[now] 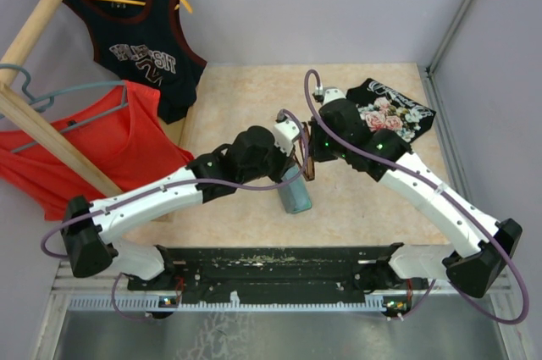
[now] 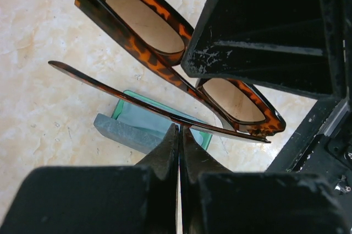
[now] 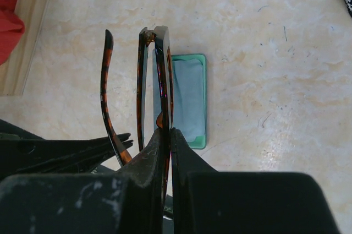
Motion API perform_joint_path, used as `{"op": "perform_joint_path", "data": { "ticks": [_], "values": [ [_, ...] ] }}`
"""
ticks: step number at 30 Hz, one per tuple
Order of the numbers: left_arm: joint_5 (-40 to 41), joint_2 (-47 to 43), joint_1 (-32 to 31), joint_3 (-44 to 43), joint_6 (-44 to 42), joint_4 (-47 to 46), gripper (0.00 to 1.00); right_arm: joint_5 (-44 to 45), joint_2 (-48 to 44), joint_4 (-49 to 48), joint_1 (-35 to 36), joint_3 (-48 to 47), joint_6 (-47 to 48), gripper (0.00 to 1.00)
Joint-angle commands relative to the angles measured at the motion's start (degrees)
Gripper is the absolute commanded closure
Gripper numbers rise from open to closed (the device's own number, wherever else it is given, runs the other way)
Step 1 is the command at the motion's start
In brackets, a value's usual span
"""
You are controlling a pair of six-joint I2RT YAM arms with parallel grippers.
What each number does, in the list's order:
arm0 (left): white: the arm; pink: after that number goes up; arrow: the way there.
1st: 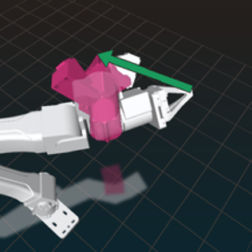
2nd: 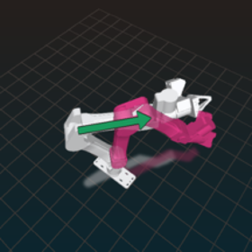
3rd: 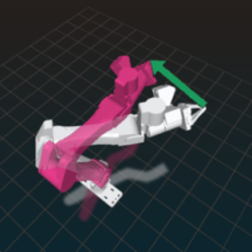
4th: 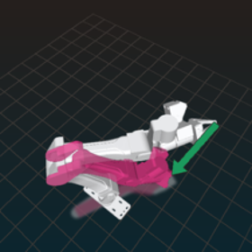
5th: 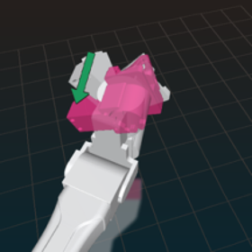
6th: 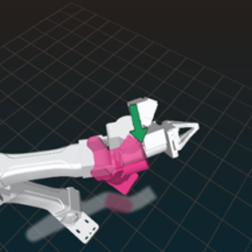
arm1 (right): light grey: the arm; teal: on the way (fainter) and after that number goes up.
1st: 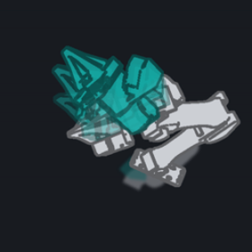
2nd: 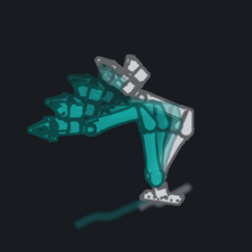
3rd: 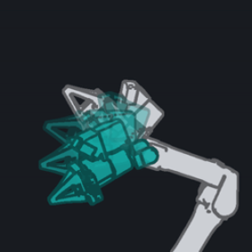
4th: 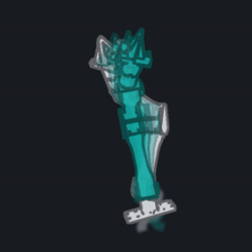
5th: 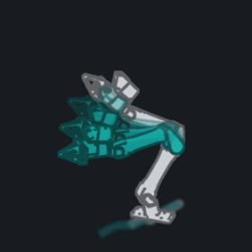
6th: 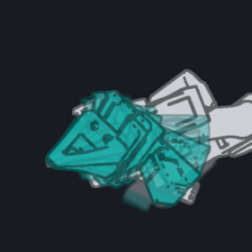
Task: Organize the sunglasses
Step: Fold the sunglasses, then place the sunglasses in the sunglasses case.
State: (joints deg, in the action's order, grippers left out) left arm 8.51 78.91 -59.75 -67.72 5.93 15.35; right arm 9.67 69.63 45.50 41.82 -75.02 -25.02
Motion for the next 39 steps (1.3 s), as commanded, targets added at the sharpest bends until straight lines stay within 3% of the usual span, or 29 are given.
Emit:
{"op": "perform_joint_path", "data": {
  "ticks": [1,19,23,26,31,39],
  "values": [
    [-0.83,1.16,-0.28,-2.35,-0.32,-2.12,1.00,-3.01,-1.97,-3.58,-0.35,0.28,1.00,1.00],
    [-1.31,3.90,-0.28,-4.16,-0.49,-1.20,1.00,-9.41,-2.90,-5.28,-0.36,2.41,1.85,1.00],
    [-0.36,1.96,-0.28,-3.08,0.77,-0.88,0.99,-3.09,-5.62,-5.84,-0.38,4.26,0.12,1.00],
    [2.30,-1.54,-0.13,0.07,2.28,-0.90,0.91,1.01,-7.21,-4.89,-1.79,5.76,-0.29,1.00],
    [5.72,-6.72,1.52,7.44,6.67,-1.94,0.70,-1.50,-7.53,-4.62,-5.98,10.14,-0.04,1.00],
    [9.91,-5.30,3.22,13.74,24.32,-5.00,0.41,-6.11,-8.33,-10.33,-9.75,19.52,-1.42,1.00]
  ]
}}
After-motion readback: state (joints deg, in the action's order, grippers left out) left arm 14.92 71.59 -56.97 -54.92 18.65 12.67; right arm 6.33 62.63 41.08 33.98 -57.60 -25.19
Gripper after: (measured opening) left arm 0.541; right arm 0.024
